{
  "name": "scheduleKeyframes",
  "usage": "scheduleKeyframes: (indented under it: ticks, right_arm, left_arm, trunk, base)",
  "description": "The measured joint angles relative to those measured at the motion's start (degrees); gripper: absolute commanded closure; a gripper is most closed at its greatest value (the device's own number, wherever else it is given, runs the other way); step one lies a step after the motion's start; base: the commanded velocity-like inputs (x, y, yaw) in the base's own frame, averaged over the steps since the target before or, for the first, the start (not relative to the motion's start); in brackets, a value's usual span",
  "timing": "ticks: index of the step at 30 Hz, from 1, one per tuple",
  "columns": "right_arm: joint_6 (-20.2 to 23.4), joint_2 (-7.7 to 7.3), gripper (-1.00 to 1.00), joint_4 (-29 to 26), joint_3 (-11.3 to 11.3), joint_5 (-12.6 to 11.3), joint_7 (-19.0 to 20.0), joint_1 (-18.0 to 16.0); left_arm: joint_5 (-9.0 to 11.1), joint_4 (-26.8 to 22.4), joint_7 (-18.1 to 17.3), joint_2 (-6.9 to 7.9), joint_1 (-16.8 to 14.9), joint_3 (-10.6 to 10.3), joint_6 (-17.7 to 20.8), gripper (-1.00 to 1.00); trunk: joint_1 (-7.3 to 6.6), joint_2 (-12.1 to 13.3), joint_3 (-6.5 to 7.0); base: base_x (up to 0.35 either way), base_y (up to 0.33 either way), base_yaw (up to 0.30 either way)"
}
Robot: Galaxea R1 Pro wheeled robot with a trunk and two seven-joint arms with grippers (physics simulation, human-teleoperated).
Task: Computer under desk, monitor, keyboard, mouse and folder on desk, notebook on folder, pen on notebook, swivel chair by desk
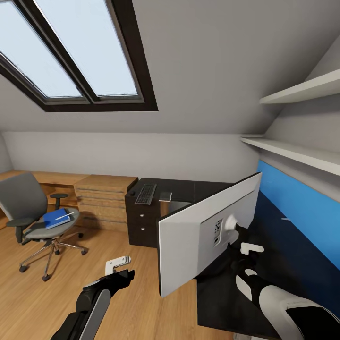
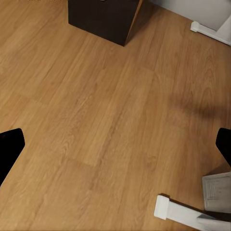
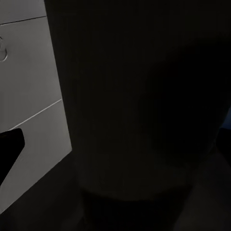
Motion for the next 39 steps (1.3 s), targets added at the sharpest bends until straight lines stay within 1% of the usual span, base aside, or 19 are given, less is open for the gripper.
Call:
scheduleKeyframes:
  ticks: [3, 9, 25, 27, 30, 32, 34, 37, 39]
  right_arm:
    - [-0.1, 0.0, 1.0, 0.0, -0.5, -0.1, -0.1, 0.0]
    - [0.0, 0.0, 1.0, 0.0, -0.4, 0.0, -0.2, 0.0]
    - [0.0, 0.0, 1.0, 0.0, -0.3, 0.0, -0.2, 0.0]
    - [-0.1, -0.01, 1.0, 0.0, 0.0, -0.4, -0.1, 0.0]
    - [-0.1, -0.01, 1.0, 0.0, 0.0, -0.4, -0.1, 0.0]
    - [0.0, -0.04, 1.0, 0.0, -0.4, 0.1, -0.1, 0.0]
    - [0.0, -0.02, 1.0, 0.0, -0.3, 0.0, -0.1, 0.0]
    - [0.3, 0.0, 1.0, -0.1, -0.9, 1.3, 0.0, 0.0]
    - [0.3, 0.01, 1.0, -0.1, -0.8, 1.2, 0.0, 0.0]
  left_arm:
    - [0.0, 0.1, 0.0, 0.0, 0.0, 0.0, 0.0, -1.0]
    - [-0.1, 1.1, 0.0, 0.0, 0.0, 0.0, -0.1, -1.0]
    - [0.0, 1.2, 0.0, 0.01, 0.0, 0.0, -0.1, -1.0]
    - [0.0, 1.2, 0.0, 0.04, 0.0, 0.0, -0.1, -1.0]
    - [0.0, 1.2, 0.0, 0.03, 0.0, 0.0, -0.1, -1.0]
    - [-0.1, 1.2, 0.0, 0.02, 0.0, 0.0, -0.1, -1.0]
    - [-0.1, 1.2, 0.0, 0.06, 0.0, 0.0, -0.1, -1.0]
    - [-0.1, 1.3, 0.0, 0.09, 0.0, 0.0, -0.2, -1.0]
    - [-0.1, 1.3, 0.0, 0.09, 0.0, 0.0, -0.2, -1.0]
  trunk:
    - [0.0, 0.0, 0.0]
    - [0.0, 0.0, 0.0]
    - [0.0, 0.0, 0.0]
    - [0.0, 0.0, 0.0]
    - [0.0, 0.0, 0.0]
    - [0.0, 0.0, 0.0]
    - [0.0, 0.0, 0.0]
    - [0.0, 0.0, 0.01]
    - [0.0, 0.0, 0.01]
  base:
    - [0.001, 0.0, 0.0]
    - [0.0, 0.0, 0.0]
    - [0.0, 0.0, 0.0]
    - [0.0, 0.0, 0.0]
    - [0.0, 0.0, 0.0]
    - [0.0, 0.0, 0.0]
    - [0.0, -0.041, 0.0]
    - [0.0, -0.114, 0.0]
    - [0.0, -0.158, 0.0]
